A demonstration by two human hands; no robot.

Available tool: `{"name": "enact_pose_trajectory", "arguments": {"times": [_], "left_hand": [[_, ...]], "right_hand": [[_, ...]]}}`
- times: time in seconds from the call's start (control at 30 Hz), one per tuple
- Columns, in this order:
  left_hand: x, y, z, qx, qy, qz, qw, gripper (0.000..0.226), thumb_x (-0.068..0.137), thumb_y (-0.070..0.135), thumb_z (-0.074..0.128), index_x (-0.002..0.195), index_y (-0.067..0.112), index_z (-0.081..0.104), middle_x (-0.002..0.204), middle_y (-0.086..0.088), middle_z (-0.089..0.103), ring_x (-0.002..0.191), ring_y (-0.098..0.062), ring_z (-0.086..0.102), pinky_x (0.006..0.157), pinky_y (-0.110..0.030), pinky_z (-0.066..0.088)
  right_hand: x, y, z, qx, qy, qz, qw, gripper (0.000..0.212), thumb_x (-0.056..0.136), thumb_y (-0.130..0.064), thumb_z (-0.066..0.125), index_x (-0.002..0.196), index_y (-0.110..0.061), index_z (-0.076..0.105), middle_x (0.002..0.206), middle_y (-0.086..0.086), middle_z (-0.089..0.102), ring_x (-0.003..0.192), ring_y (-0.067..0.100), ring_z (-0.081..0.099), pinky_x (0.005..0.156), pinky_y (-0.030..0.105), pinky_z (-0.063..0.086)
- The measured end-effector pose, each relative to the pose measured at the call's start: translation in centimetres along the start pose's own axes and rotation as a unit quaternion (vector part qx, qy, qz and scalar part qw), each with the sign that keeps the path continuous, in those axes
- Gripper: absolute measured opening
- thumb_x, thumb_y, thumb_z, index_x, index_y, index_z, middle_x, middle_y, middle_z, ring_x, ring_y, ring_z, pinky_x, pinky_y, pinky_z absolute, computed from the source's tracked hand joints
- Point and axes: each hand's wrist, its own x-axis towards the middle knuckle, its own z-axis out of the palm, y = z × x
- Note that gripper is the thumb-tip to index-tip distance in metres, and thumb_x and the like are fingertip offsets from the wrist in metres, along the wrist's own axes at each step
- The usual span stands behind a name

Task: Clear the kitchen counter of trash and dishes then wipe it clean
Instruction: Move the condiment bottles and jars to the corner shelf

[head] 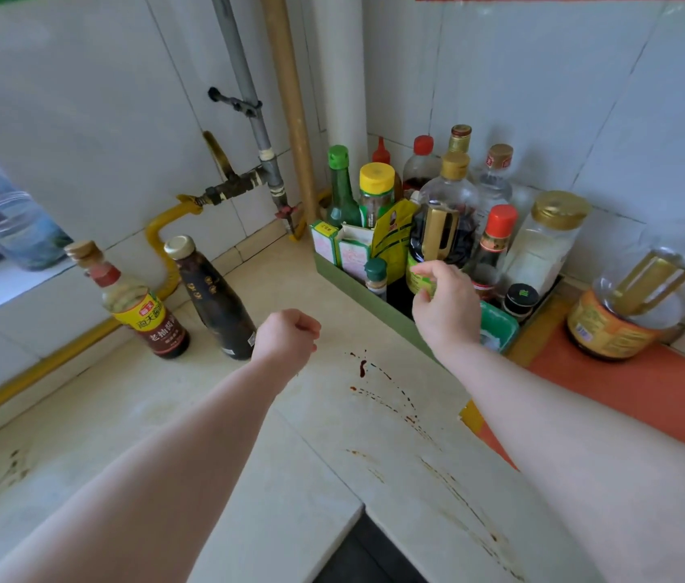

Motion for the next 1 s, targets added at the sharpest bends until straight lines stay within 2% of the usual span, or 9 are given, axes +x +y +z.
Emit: {"name": "enact_pose_trajectory", "arguments": {"times": [0.13,0.27,0.4,0.63,0.77,0.87,1.0], "left_hand": [[-0.8,-1.3,-2.1,-0.007,0.014,-0.001,1.0,0.03,0.091,0.002,0.044,0.077,0.019,0.065,0.093,-0.002,0.068,0.076,-0.015,0.065,0.067,-0.028,0.055],[-1.4,-2.6,-4.1,-0.009,0.026,-0.001,1.0,0.03,0.09,0.002,0.045,0.078,0.02,0.065,0.093,0.0,0.067,0.083,-0.016,0.066,0.074,-0.03,0.057],[-2.1,-4.1,-5.6,-0.013,0.032,-0.001,0.999,0.029,0.089,0.003,0.047,0.076,0.022,0.065,0.092,-0.001,0.066,0.087,-0.02,0.066,0.074,-0.032,0.057],[-2.9,-5.5,-8.0,0.009,0.05,0.005,0.999,0.028,0.089,0.005,0.05,0.074,0.025,0.064,0.098,-0.004,0.067,0.091,-0.023,0.067,0.08,-0.038,0.059],[-2.7,-6.2,-10.3,0.013,0.082,0.0,0.997,0.026,0.091,0.006,0.05,0.08,0.022,0.066,0.099,-0.001,0.066,0.093,-0.022,0.066,0.082,-0.041,0.059],[-2.2,-6.9,-12.6,0.006,0.119,-0.02,0.993,0.02,0.091,0.01,0.049,0.09,0.018,0.067,0.097,-0.004,0.065,0.092,-0.023,0.065,0.081,-0.042,0.059],[-1.1,-7.8,-15.9,-0.008,0.171,-0.057,0.984,0.023,0.087,0.01,0.048,0.108,0.015,0.057,0.103,-0.006,0.061,0.092,-0.027,0.062,0.079,-0.043,0.059]], "right_hand": [[-1.4,-1.2,1.8,0.007,-0.033,0.023,0.999,0.032,0.085,-0.002,0.053,0.101,-0.027,0.066,0.103,-0.007,0.067,0.095,0.016,0.063,0.079,0.036,0.053],[-2.6,-2.3,2.7,-0.001,-0.051,0.027,0.998,0.029,0.085,-0.003,0.054,0.097,-0.026,0.067,0.098,-0.006,0.068,0.089,0.015,0.063,0.071,0.031,0.053],[-3.9,-3.8,3.3,0.014,-0.06,0.012,0.998,0.031,0.083,-0.001,0.052,0.097,-0.025,0.067,0.097,-0.006,0.068,0.09,0.015,0.063,0.073,0.036,0.054],[-5.5,-6.8,3.8,0.049,-0.084,0.006,0.995,0.033,0.084,0.004,0.048,0.099,-0.019,0.068,0.101,-0.003,0.068,0.096,0.016,0.062,0.076,0.027,0.049],[-5.9,-10.1,4.8,0.061,-0.122,-0.006,0.991,0.034,0.086,0.001,0.047,0.102,-0.021,0.068,0.107,-0.005,0.068,0.099,0.012,0.062,0.073,0.021,0.043],[-6.0,-13.4,6.4,0.074,-0.171,-0.031,0.982,0.026,0.089,-0.012,0.056,0.113,-0.023,0.064,0.118,-0.004,0.066,0.106,0.013,0.06,0.082,0.025,0.048],[-6.1,-17.8,8.4,0.078,-0.225,-0.048,0.97,0.049,0.087,-0.03,0.062,0.134,-0.023,0.049,0.137,-0.002,0.054,0.125,0.017,0.05,0.097,0.03,0.043]]}}
